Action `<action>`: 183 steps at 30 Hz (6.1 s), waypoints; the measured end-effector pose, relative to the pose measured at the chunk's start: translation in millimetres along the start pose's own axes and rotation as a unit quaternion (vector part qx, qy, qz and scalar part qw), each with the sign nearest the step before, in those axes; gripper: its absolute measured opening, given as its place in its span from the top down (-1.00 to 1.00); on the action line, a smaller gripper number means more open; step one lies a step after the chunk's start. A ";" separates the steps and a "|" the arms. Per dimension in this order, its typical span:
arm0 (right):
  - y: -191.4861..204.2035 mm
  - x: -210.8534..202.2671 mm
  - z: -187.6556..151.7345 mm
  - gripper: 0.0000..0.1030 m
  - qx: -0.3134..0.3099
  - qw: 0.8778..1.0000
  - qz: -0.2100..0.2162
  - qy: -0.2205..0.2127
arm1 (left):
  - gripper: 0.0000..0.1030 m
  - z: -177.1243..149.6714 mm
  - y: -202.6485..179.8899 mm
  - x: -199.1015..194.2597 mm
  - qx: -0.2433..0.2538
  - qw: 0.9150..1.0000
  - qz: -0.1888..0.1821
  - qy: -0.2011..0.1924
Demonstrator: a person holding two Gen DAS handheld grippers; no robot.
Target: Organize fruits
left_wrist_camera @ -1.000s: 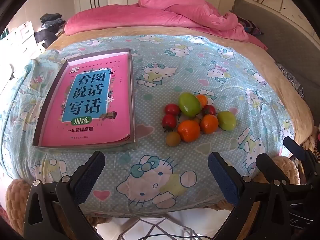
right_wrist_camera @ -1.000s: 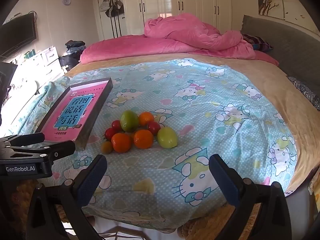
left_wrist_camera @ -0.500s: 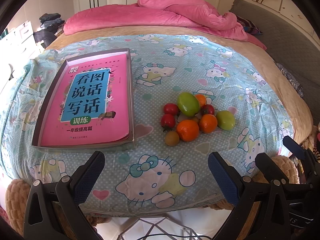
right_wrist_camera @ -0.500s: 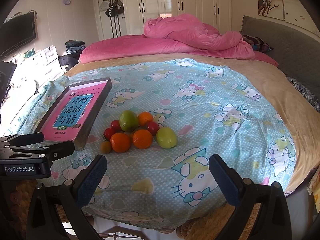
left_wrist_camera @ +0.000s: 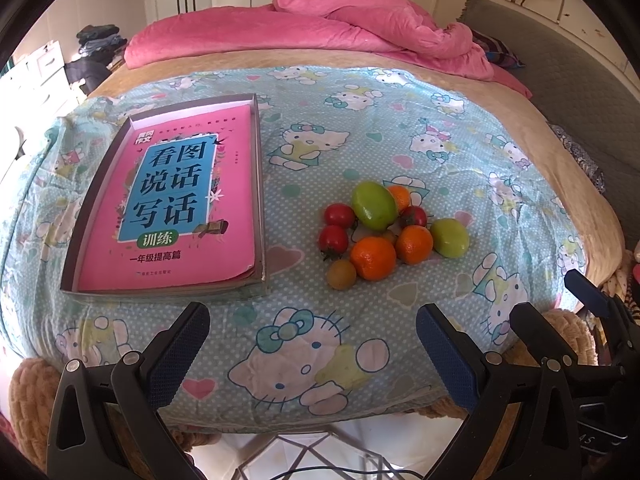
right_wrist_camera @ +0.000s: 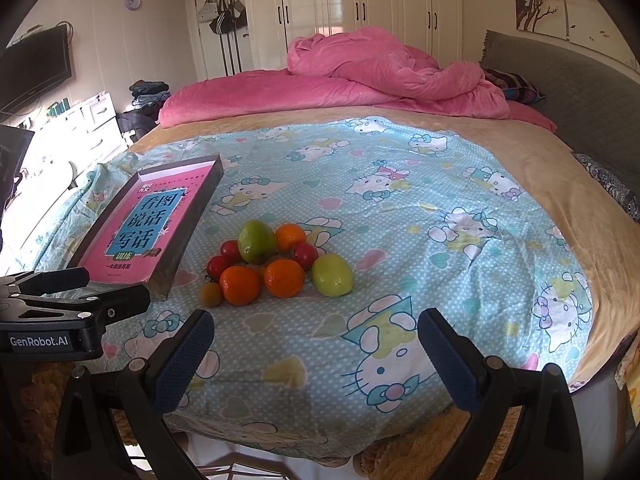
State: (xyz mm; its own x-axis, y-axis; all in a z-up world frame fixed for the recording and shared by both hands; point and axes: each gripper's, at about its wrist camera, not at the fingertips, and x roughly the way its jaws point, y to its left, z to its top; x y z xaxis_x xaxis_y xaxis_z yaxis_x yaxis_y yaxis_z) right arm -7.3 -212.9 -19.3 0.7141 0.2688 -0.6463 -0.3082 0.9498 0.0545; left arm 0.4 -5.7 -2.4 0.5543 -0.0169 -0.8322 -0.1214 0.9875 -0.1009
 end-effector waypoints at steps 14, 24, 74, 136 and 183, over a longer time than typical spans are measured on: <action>-16.2 32.1 12.1 -0.99 0.002 1.000 -0.003 0.020 | -1.00 30.4 0.9 23.4 -0.001 0.999 -0.027 0.019; -28.8 92.8 30.3 -0.98 -0.038 0.997 -0.010 0.060 | -0.98 83.8 -24.3 63.0 -0.008 0.997 -0.066 0.034; -37.1 114.5 36.5 0.21 -0.006 0.995 0.087 0.051 | 0.14 101.8 -33.4 113.9 -0.037 0.990 -0.090 0.103; 196.8 149.5 37.7 0.20 -0.168 0.958 0.193 0.132 | 0.14 34.2 226.5 47.1 -0.194 0.978 0.033 0.064; 152.7 98.7 51.2 -0.09 -0.103 0.970 0.211 0.058 | -0.44 54.1 174.5 1.2 -0.112 0.994 0.018 -0.003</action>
State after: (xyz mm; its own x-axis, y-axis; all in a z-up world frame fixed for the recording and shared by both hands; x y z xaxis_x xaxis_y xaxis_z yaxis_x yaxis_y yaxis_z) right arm 48.4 -33.2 -35.8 0.4256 0.5947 -0.6820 -0.6853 0.7040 0.1863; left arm 24.5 175.1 8.5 0.5509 0.0201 -0.8343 -0.3213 0.9277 -0.1899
